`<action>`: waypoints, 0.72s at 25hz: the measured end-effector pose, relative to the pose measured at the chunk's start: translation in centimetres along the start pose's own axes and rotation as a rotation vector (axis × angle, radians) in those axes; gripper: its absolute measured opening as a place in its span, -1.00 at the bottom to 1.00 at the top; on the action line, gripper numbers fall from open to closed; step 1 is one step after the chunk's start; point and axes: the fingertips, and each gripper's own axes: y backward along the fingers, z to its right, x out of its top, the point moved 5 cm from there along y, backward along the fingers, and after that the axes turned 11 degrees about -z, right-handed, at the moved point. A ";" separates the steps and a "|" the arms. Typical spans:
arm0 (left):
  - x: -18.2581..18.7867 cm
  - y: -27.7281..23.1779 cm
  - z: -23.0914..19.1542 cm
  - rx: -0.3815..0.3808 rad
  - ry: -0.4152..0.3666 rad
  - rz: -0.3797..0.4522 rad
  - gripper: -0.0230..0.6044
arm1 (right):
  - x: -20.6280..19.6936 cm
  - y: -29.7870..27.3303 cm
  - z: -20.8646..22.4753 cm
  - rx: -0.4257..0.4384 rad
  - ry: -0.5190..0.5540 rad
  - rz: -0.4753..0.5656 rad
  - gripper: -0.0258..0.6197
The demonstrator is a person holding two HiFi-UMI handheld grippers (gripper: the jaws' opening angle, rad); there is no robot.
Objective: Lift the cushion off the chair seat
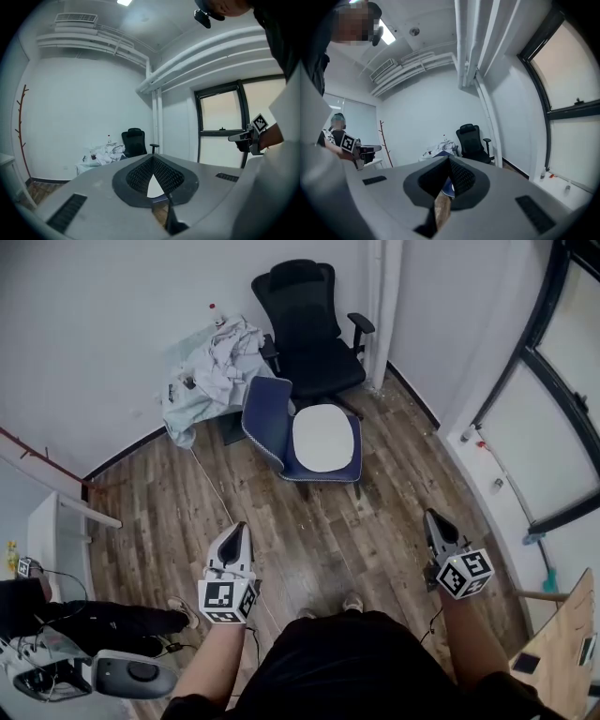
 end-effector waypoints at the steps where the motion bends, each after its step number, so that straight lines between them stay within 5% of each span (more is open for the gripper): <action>1: 0.3 -0.4 0.4 -0.002 -0.006 0.000 -0.91 | 0.0 0.0 0.4 0.003 -0.002 0.000 -0.89; 18: 2.7 -5.0 6.6 -0.013 -0.061 0.008 -0.91 | -1.0 0.6 6.9 0.021 -0.006 -0.005 -0.89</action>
